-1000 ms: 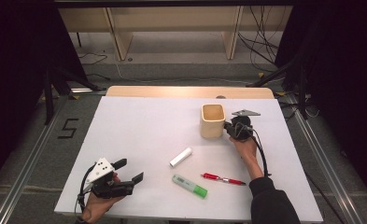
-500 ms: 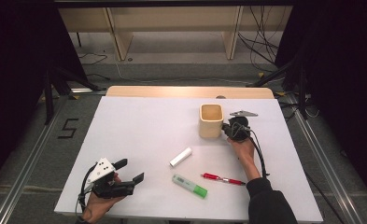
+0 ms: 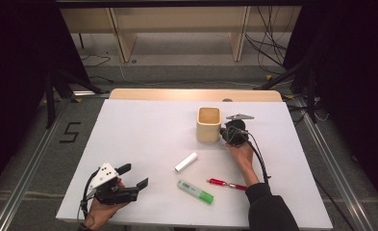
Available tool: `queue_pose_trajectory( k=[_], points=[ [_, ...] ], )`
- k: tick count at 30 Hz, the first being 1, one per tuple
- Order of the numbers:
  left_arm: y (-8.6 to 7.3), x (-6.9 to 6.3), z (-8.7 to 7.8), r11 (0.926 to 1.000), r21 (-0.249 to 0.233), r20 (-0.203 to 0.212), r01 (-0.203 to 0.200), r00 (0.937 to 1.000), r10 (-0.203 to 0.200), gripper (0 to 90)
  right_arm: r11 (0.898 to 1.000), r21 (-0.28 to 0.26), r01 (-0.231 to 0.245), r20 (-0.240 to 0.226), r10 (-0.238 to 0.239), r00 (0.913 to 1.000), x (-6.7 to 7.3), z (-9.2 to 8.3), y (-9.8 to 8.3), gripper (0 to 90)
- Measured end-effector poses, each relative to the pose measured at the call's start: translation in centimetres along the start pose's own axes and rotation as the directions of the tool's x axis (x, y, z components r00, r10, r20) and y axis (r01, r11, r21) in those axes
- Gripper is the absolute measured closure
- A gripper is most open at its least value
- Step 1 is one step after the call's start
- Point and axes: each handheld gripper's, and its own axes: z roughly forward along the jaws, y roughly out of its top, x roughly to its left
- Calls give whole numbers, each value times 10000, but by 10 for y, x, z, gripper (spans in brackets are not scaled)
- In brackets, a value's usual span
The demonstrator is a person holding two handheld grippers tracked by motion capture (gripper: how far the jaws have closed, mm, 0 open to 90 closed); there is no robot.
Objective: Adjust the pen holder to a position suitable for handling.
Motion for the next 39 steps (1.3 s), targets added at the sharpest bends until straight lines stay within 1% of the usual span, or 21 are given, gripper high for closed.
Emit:
queue_pose_trajectory(
  k=[3, 5, 6, 8, 9, 14, 19, 26, 28, 36, 38, 39],
  points=[
    [0, 0, -1, 10000, -5, 9, -23, 10000, 23, 139, 10000, 39, -21, -58, 21, 10000, 8, 3, 1, 900],
    [0, 0, -1, 10000, -5, 19, -26, 10000, 26, 139, 10000, 2, 44, -86, -44, 10000, 14, 6, 1, 900],
    [0, 0, -1, 10000, -6, 17, -26, 10000, 26, 139, 10000, 2, 44, -86, -44, 10000, 14, 6, 1, 900],
    [1, 0, -1, 10000, -9, 32, -15, 10000, 15, 139, 10000, 35, 84, -147, -83, 9999, 18, 8, 2, 900],
    [0, 0, -1, 10000, -22, 29, -26, 10000, 26, 139, 9999, 44, 167, -122, -167, 9998, 22, 9, 2, 900],
    [1, -1, -1, 10000, -45, 49, -43, 10000, 43, 139, 9995, 55, 302, -169, -301, 9994, 27, 13, 5, 900],
    [0, -1, -1, 10000, -28, 35, -17, 10000, 18, 139, 9993, -41, 361, -206, -362, 9991, 29, 17, 8, 900],
    [0, -1, -1, 10000, -30, 47, -41, 10000, 41, 139, 9991, -17, 418, -279, -418, 9987, 30, 21, 12, 900],
    [1, 0, -1, 10000, -53, 58, -14, 10000, 14, 139, 9991, -92, 418, -351, -421, 9985, 29, 23, 13, 900],
    [0, -1, -1, 10000, -32, 58, -25, 10000, 25, 139, 9994, -131, 335, -491, -341, 9982, 28, 23, 12, 900],
    [0, -1, -2, 10000, -69, 41, -2, 10000, 2, 139, 9991, -173, 375, -577, -384, 9976, 27, 22, 12, 900],
    [0, -1, -2, 10000, -69, 41, -2, 10000, 2, 139, 9990, -193, 397, -530, -407, 9978, 25, 21, 13, 900]
  ],
)
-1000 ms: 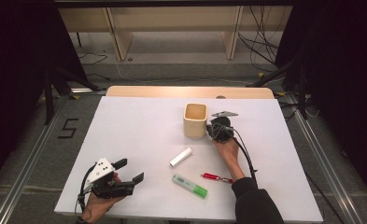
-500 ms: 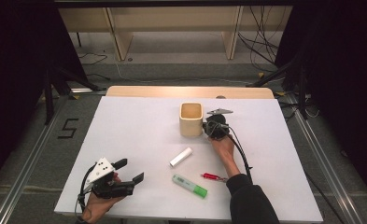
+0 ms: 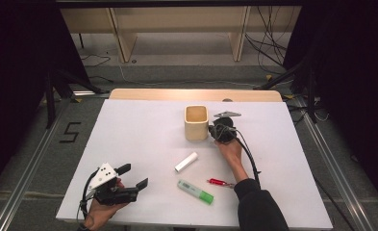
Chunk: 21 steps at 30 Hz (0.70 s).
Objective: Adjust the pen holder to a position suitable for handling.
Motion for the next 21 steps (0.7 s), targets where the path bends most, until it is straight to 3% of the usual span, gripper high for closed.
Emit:
queue_pose_trajectory(
  k=[13, 14, 16, 17, 21],
  points=[
    [-1, 0, 0, 10000, 42, -22, -10, 10000, 10, 139, 9974, -712, -90, 245, 108, 9996, -18, -35, 3, 871],
    [-1, 0, 0, 10000, 46, -23, -11, 10000, 12, 139, 9966, -818, -106, 206, 123, 9997, -20, -42, 2, 794],
    [-1, 0, 0, 10000, 55, -29, 1, 10000, -1, 139, 9962, -866, -41, 295, 66, 9995, -21, -45, 1, 765],
    [-1, 0, 0, 10000, 57, -41, 31, 10000, -31, 139, 9948, -1015, -107, 223, 131, 9997, -22, -53, -2, 672],
    [-1, 0, 1, 9999, 93, -42, 37, 10000, -37, 139, 9921, -1238, -210, -141, 194, 9997, -23, -69, -9, 540]
  ],
)
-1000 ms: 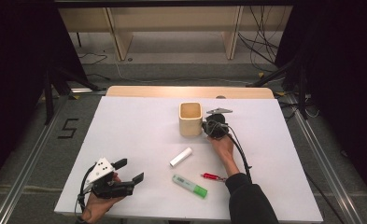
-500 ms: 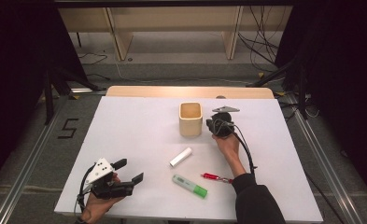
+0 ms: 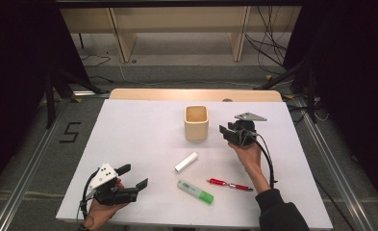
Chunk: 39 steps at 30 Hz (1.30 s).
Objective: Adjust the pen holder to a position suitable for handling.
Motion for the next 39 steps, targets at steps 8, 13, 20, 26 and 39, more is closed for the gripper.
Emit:
queue_pose_trajectory(
  k=[8, 13, 20, 26, 39],
  points=[
    [1, 0, 2, 9998, 101, 47, 163, 9999, -164, 139, 9949, -496, 880, -732, -915, 9931, 23, -42, -12, 374],
    [1, -4, 5, 9997, 264, 101, 10, 9999, -13, 139, 9913, -704, 1111, -1358, -1199, 9835, 33, -60, -23, 339],
    [5, -5, 8, 9989, 473, 74, 47, 10000, -51, 139, 9907, -858, 1058, -1704, -1192, 9781, 37, -71, -34, 314],
    [9, -6, 11, 9978, 662, -6, -5, 10000, 5, 139, 9897, -1004, 1018, -1774, -1185, 9770, 41, -79, -39, 303],
    [22, -7, 27, 9884, 1510, 63, -174, 9998, 166, 139, 9896, -1100, 929, -2024, -1138, 9727, 44, -92, -49, 274]
  ],
)
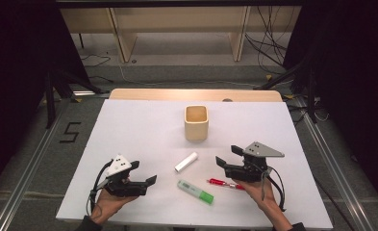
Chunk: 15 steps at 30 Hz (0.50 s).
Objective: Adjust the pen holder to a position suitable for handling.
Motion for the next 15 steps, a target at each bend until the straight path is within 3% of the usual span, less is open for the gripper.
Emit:
queue_pose_trajectory(
  k=[15],
  points=[
    [18, -3, 17, 9969, 761, 189, -188, 9997, 174, 140, 9999, -92, -52, -118, 51, 9999, 5, -10, -8, 263]
  ],
)
